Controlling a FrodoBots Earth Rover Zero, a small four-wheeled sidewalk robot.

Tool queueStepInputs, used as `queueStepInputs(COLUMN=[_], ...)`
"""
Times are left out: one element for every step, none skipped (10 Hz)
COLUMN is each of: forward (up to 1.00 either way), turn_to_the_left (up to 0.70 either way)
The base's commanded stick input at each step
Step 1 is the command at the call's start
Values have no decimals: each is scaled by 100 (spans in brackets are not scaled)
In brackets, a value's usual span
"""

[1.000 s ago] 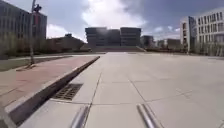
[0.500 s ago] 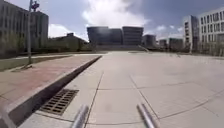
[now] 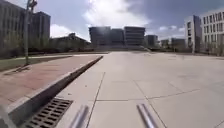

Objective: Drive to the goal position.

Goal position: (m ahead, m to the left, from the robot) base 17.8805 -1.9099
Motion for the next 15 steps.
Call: queueStepInputs(forward=[70, 70, 70, 70, 70, 70, 70, 70, 70, 70, 70, 70, 70, 70, 70], turn_to_the_left=[0, 0, 0, 0, 0, 0, 0, 0, 0, 0, 0, 0, 0, 0, 0])
